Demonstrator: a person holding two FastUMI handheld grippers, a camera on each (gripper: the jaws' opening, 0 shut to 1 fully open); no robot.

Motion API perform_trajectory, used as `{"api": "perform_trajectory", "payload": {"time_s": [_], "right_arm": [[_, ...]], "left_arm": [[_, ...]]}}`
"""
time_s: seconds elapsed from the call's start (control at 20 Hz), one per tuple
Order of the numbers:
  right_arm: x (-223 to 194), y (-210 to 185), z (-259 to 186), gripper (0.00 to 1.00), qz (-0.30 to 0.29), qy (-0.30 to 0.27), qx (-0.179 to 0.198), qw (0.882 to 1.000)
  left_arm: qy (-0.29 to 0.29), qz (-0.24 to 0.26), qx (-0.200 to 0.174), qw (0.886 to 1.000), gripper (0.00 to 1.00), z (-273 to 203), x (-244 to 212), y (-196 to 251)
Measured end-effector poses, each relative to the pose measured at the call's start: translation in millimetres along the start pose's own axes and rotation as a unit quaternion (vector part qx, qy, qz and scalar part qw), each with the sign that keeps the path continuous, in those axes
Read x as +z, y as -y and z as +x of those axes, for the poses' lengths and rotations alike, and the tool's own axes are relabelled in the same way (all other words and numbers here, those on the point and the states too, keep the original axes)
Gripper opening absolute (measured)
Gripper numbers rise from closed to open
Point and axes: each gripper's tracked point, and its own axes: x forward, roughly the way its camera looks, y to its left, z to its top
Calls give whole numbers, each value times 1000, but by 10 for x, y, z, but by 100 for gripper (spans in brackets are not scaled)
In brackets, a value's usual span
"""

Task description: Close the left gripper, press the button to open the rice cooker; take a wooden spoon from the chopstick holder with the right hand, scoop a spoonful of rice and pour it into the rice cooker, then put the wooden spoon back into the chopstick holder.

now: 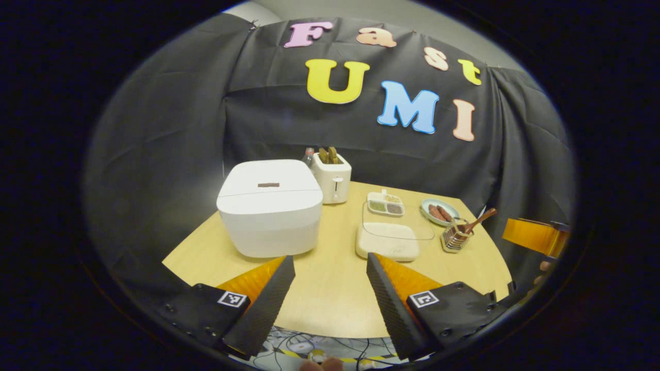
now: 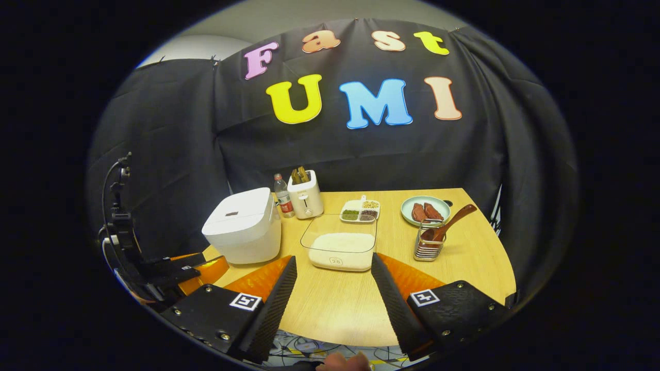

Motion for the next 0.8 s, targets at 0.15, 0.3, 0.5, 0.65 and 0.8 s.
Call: {"api": "perform_trajectory", "payload": {"time_s": [0.15,0.3,0.5,0.65,0.8], "right_arm": [[203,246,-245,89,6,35,9,999],[371,461,-387,89,-3,61,15,998],[678,572,-503,89,-8,81,24,996],[1122,584,-646,89,-15,129,13,991],[1499,421,-763,89,-38,164,11,986]], "left_arm": [[34,-2,-5,999,98,-443,234,409],[67,4,3,998,98,-849,529,680],[114,-11,5,993,100,-1224,922,913],[148,14,0,989,94,-1401,1287,974],[184,25,-15,982,95,-1583,1644,979]]}}
